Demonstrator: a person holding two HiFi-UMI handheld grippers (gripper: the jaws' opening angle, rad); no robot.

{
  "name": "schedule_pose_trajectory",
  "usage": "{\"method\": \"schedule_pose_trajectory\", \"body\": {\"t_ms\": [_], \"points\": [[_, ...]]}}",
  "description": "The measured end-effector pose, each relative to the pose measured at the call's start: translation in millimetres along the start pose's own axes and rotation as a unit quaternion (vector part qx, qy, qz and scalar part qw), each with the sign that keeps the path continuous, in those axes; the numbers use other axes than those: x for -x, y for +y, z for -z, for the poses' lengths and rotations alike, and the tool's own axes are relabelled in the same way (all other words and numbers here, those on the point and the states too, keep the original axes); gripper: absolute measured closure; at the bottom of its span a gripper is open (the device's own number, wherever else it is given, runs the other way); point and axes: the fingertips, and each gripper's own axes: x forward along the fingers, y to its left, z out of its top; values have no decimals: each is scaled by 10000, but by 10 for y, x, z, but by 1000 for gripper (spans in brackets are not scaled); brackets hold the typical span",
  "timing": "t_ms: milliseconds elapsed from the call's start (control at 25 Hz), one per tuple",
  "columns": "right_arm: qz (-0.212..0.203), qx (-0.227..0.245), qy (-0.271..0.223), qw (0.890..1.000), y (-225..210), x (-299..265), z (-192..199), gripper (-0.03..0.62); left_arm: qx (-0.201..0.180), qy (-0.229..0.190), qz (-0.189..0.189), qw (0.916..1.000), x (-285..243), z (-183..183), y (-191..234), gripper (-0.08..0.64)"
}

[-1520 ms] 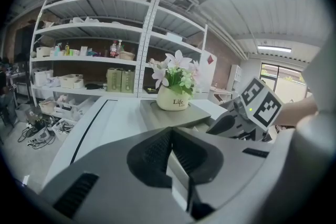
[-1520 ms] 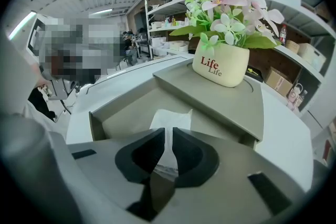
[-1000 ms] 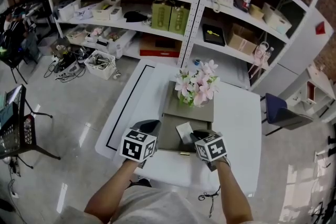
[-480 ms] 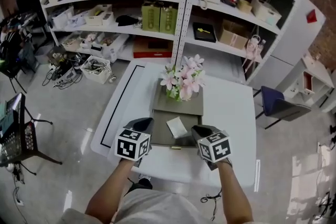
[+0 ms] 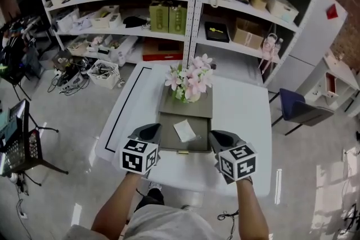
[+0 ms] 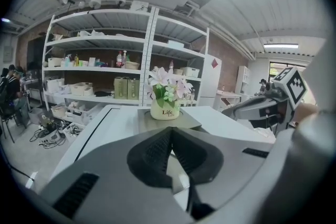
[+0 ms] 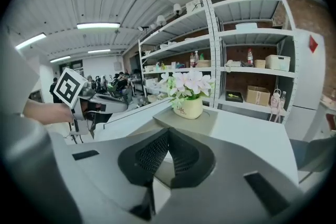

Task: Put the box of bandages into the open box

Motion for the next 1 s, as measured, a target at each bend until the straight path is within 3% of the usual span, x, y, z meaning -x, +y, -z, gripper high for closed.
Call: {"method": "schedule_pose_trajectory", "body": {"t_ms": [320,1000], "points": [[256,-62,-820,9963,-14,389,-223,589,-120,-137,-100,9998,128,-8,-161,556],[236,26,-860,9960,-24,484,-157,589,-124,-151,-185,9996,183,49,-295,556]]}}
